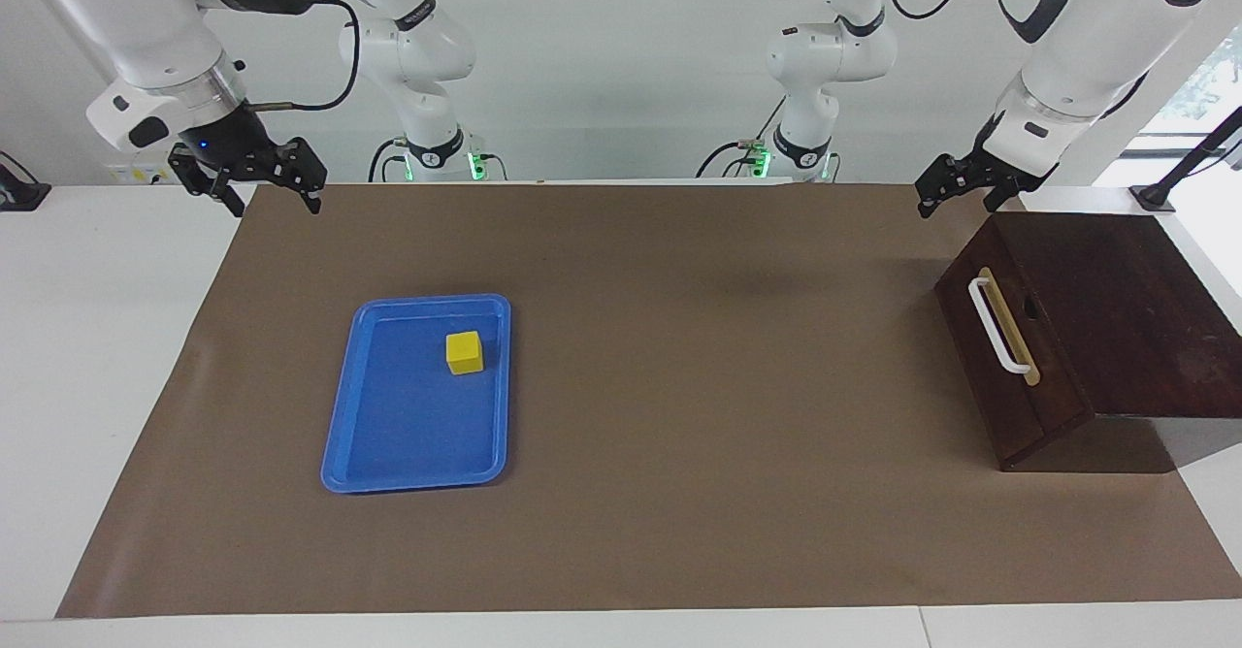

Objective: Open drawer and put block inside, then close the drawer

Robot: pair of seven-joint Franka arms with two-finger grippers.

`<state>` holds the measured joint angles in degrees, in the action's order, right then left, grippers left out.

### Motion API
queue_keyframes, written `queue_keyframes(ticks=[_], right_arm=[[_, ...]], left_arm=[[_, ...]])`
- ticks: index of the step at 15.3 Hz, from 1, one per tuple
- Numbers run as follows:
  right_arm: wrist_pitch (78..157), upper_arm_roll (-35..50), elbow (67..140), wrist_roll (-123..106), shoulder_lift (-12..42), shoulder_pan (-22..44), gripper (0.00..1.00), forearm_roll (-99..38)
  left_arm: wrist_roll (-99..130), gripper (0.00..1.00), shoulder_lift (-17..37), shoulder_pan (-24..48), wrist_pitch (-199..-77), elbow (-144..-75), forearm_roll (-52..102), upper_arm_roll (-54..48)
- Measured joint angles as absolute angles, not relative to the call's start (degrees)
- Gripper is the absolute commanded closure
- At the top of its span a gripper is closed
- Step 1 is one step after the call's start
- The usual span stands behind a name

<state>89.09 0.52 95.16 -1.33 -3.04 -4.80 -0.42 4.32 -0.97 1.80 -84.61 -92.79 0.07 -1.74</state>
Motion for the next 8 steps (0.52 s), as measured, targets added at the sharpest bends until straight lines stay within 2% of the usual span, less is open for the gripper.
queue_keyframes(ticks=[8], right_arm=[[93.1, 2.0, 101.7, 28.3, -2.3, -3.9, 0.0, -10.0]], left_arm=[[4.3, 0.0, -1.0, 1.8, -84.6, -92.8, 0.1, -1.7]])
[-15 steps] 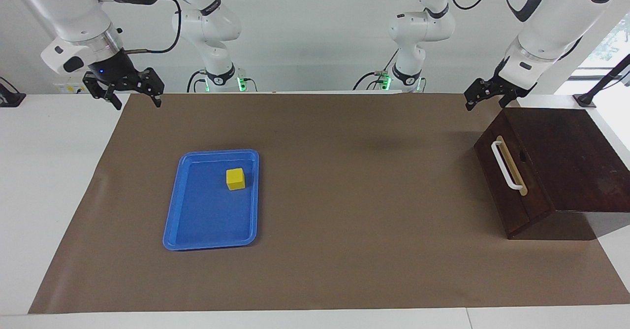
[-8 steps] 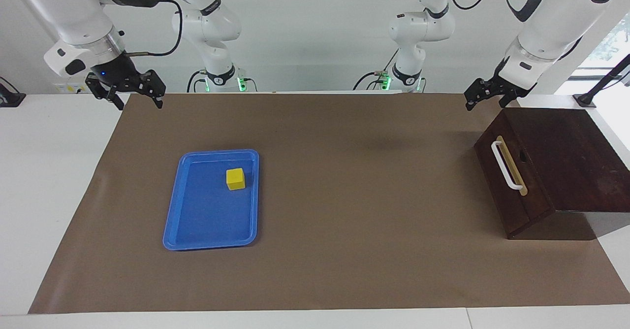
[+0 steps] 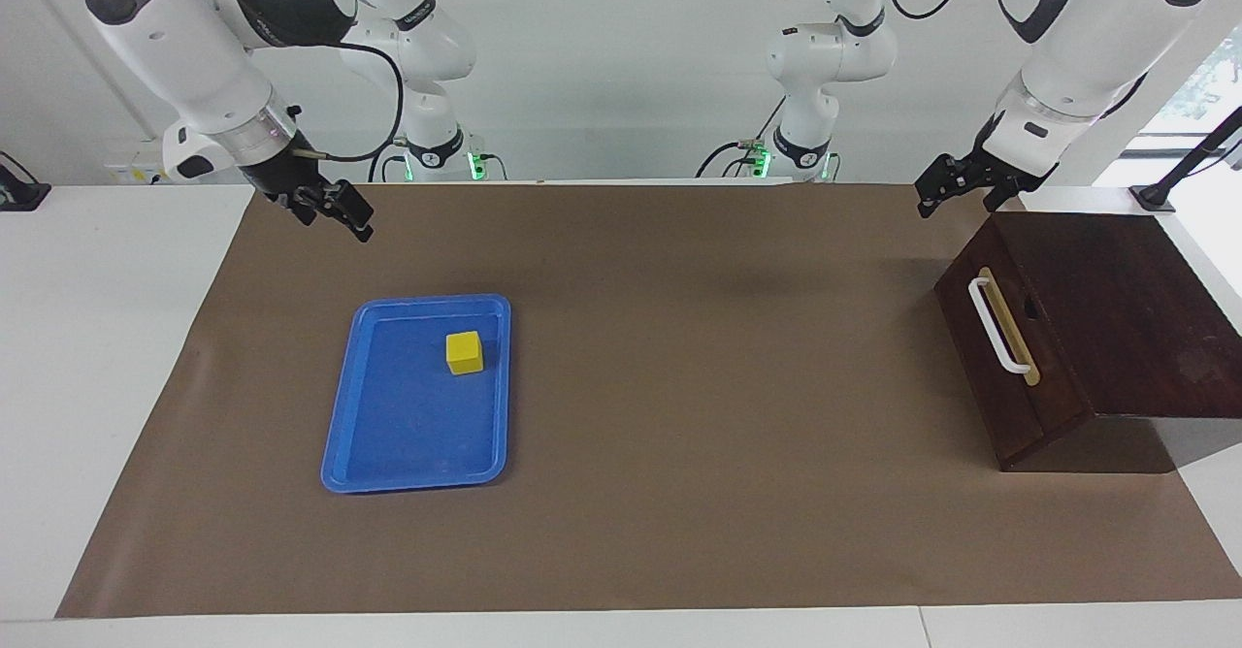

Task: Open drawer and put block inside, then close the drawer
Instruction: 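Move the right gripper over the yellow block in the blue tray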

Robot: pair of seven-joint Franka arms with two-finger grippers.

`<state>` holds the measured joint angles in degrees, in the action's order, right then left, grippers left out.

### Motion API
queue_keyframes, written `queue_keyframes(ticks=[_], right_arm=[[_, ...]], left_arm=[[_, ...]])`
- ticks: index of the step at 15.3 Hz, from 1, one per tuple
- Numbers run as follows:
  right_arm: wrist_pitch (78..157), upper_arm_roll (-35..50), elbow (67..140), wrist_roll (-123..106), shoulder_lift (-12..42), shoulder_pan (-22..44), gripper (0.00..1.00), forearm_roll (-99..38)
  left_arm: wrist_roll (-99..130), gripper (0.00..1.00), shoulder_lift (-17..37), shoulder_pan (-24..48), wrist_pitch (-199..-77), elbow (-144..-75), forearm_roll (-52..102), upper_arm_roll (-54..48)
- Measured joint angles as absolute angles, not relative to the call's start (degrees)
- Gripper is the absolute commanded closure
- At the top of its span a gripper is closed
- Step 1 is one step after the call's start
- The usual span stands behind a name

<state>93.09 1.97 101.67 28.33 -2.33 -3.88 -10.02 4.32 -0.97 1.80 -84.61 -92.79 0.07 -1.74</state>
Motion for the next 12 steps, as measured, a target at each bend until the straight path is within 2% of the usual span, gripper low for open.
queue_keyframes(ticks=[7, 12], right_arm=[[102.1, 2.0, 105.7, 50.7, 4.1, -3.5, 0.0, -22.6], [110.8, 2.0, 110.5, 57.2, 7.3, -2.3, 0.0, -30.7]], left_arm=[[4.3, 0.0, -1.0, 1.8, -84.6, -92.8, 0.1, -1.7], [4.3, 0.0, -1.0, 1.8, -84.6, -92.8, 0.1, -1.7]])
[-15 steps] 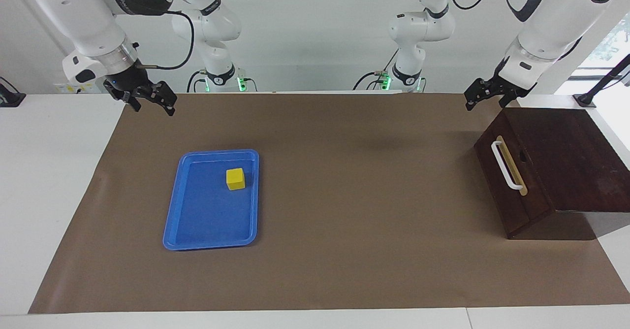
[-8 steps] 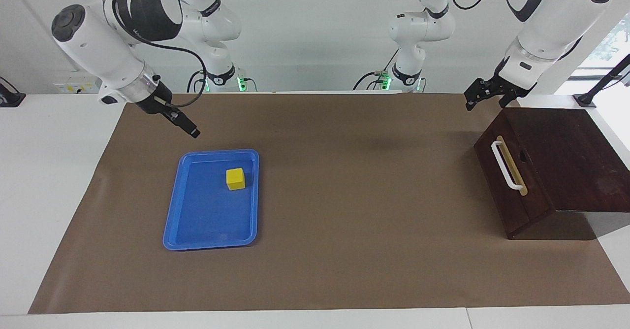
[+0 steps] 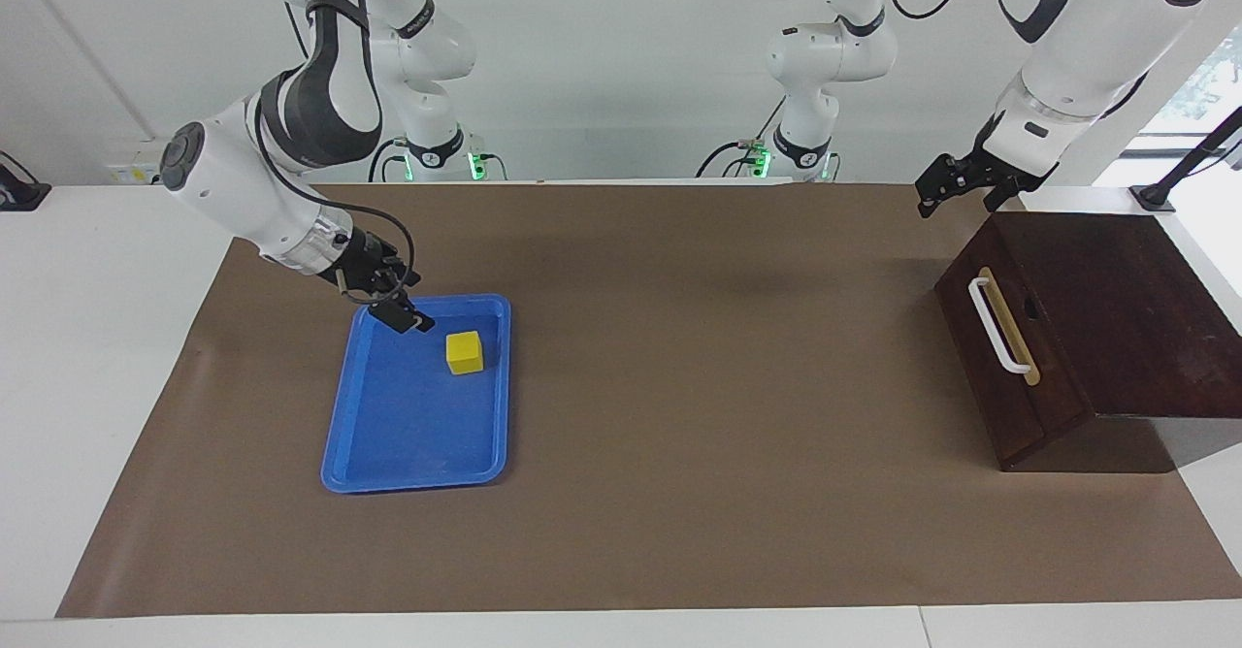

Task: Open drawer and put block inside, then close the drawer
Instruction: 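Move the right gripper over the yellow block in the blue tray, then lower the right gripper and close it on the yellow block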

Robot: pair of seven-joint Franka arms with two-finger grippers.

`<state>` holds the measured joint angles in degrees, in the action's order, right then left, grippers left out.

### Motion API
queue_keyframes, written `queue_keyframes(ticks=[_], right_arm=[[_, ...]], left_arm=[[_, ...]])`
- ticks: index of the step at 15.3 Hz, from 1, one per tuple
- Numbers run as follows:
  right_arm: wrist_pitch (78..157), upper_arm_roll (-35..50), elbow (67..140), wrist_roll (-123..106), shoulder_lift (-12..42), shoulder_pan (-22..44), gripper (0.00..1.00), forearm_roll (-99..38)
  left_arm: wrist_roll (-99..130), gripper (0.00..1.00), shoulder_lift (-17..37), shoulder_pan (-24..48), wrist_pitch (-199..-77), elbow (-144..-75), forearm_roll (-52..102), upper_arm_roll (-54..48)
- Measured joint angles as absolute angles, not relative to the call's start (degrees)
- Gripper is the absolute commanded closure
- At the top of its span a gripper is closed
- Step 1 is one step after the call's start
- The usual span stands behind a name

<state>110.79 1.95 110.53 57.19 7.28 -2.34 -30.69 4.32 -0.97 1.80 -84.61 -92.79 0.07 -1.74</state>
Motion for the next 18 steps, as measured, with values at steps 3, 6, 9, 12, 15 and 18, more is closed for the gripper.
queue_keyframes(ticks=[3, 6, 9, 12, 15, 18], right_arm=[[112.7, 1.8, 113.3, 57.8, 8.3, -2.4, 0.0, -33.7], [113.1, 1.6, 113.9, 57.9, 11.2, -2.9, 0.0, -37.2], [113.2, 1.4, 113.0, 56.9, 15.4, -3.7, 0.0, -39.6], [112.5, 1.4, 112.3, 54.5, 18.4, -4.1, 0.0, -39.9], [109.9, 1.4, 112.2, 51.1, 18.8, -4.1, 0.0, -40.0], [109.7, 1.3, 112.2, 49.7, 19.1, -4.6, 0.0, -40.0]], left_arm=[[4.3, 0.0, -1.0, 1.8, -84.6, -92.8, 0.1, -1.7], [4.3, 0.0, -1.0, 1.8, -84.6, -92.8, 0.1, -1.7], [4.3, 0.0, -1.0, 1.8, -84.6, -92.8, 0.1, -1.7], [4.3, 0.0, -1.0, 1.8, -84.6, -92.8, 0.1, -1.7], [4.3, 0.0, -1.0, 1.8, -84.6, -92.8, 0.1, -1.7], [4.3, 0.0, -1.0, 1.8, -84.6, -92.8, 0.1, -1.7]])
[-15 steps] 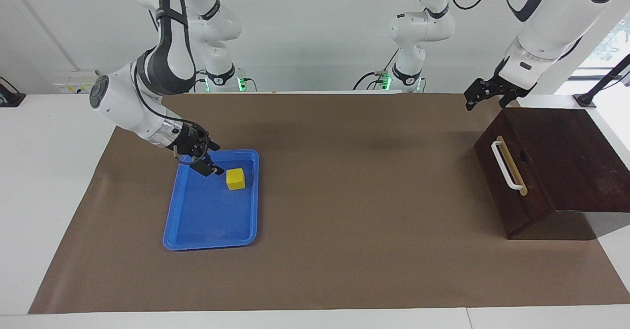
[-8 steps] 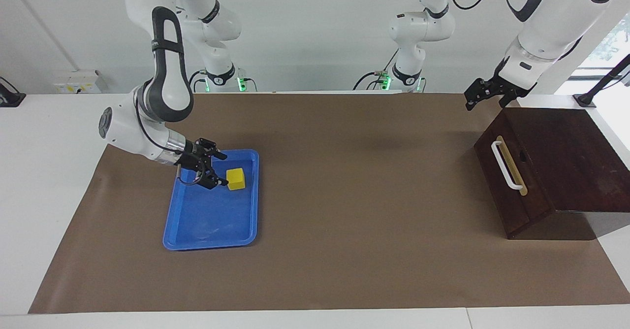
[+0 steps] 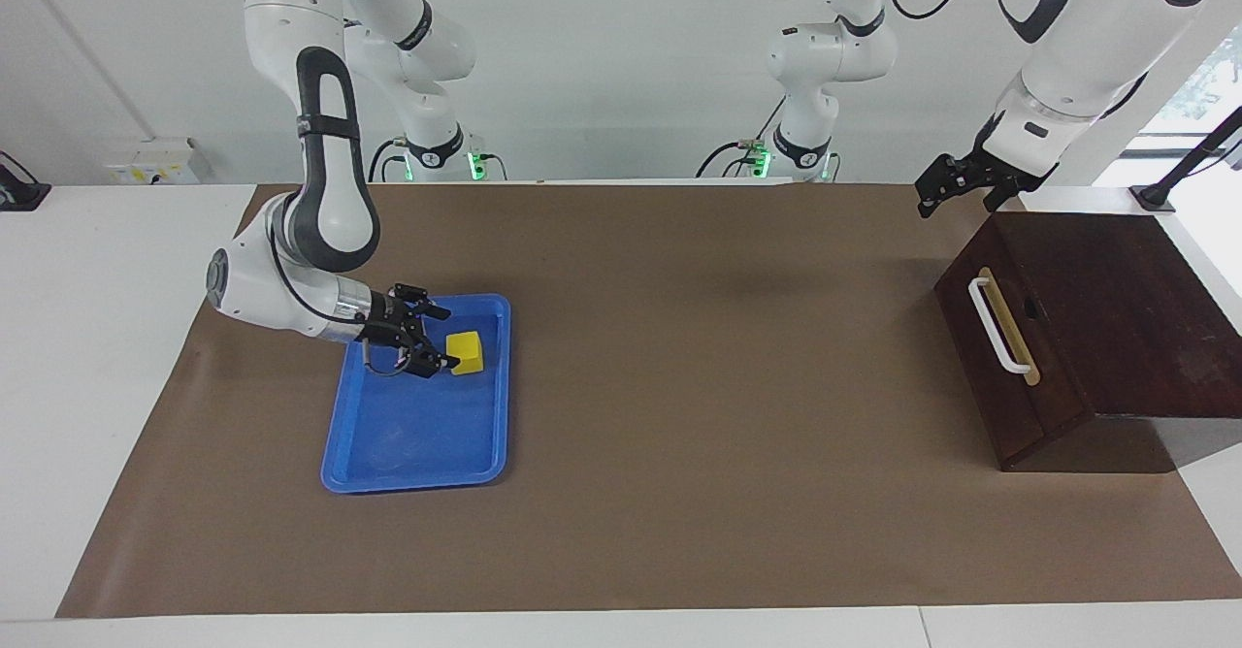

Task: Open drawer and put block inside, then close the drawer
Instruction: 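Lower the right gripper and close it on the yellow block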

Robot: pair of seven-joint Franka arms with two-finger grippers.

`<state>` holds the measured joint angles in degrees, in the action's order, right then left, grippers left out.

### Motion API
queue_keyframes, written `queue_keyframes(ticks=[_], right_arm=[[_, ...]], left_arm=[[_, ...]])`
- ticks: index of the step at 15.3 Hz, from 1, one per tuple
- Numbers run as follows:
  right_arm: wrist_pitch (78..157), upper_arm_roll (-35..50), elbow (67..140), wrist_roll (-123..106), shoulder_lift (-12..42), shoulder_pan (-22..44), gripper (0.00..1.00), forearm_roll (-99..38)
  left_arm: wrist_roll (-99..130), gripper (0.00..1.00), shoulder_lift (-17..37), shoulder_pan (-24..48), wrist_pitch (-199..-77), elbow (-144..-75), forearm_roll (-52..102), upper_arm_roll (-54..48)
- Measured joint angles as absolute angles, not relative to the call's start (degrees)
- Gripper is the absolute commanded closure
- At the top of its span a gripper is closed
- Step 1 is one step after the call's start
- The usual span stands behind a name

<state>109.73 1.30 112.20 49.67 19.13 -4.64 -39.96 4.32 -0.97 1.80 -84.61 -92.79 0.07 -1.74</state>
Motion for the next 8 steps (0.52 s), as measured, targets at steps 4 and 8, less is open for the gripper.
queue_keyframes(ticks=[4, 8], right_arm=[[110.7, 1.4, 112.3, 49.3, 19.6, -4.8, 0.0, -40.7], [112.9, 1.6, 113.0, 49.3, 19.8, -4.1, 0.0, -41.2]], left_arm=[[4.3, 0.0, -1.0, 1.8, -84.6, -92.8, 0.1, -1.7], [4.3, 0.0, -1.0, 1.8, -84.6, -92.8, 0.1, -1.7]])
